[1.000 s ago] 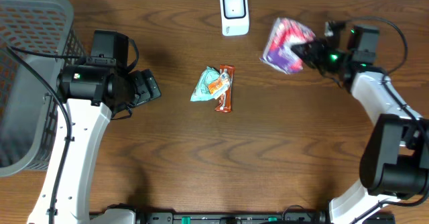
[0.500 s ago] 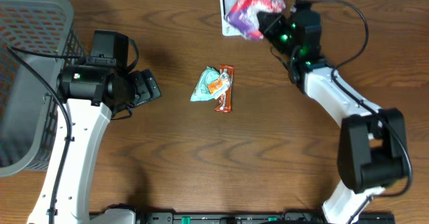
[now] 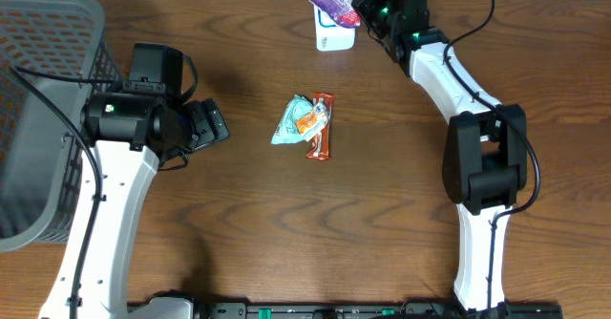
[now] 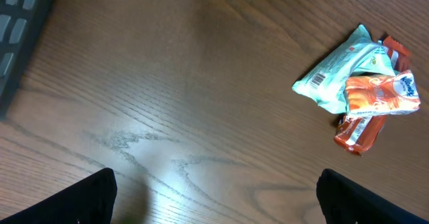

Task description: Scan the item barcode

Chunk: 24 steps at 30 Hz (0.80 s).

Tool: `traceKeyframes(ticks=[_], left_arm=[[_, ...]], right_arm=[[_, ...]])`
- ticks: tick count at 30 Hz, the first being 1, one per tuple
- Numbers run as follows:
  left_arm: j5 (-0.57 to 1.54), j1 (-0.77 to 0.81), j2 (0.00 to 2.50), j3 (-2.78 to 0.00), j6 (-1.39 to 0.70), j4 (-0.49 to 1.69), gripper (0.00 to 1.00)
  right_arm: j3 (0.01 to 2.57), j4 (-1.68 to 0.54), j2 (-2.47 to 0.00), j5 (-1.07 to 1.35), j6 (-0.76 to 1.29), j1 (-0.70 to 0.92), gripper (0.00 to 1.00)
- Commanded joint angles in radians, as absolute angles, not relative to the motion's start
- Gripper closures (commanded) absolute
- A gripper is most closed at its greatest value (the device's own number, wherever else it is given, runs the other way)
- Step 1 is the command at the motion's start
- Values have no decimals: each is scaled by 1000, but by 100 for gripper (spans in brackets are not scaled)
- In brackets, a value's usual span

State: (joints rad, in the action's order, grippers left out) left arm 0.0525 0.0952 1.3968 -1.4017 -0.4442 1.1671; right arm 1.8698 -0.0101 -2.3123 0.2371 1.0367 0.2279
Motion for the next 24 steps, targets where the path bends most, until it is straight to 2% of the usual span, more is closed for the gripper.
traceKeyframes(ticks=[1, 7, 11, 18, 24], left_arm=[[40, 91, 1391, -1400, -439, 1170, 5], [40, 91, 1391, -1400, -439, 1170, 5], [40, 91, 1391, -1400, -439, 1170, 5], [40, 91, 1391, -1400, -439, 1170, 5], [40, 91, 1391, -1400, -439, 1170, 5]], right_arm=[[1923, -12, -2304, 276, 1009, 237, 99], [1940, -84, -2287, 362, 1000, 189, 99], [1957, -217, -2230, 361, 905, 102, 99], [1957, -539, -2150, 305, 744, -133, 99], [1941, -746, -2154, 294, 724, -355, 99]])
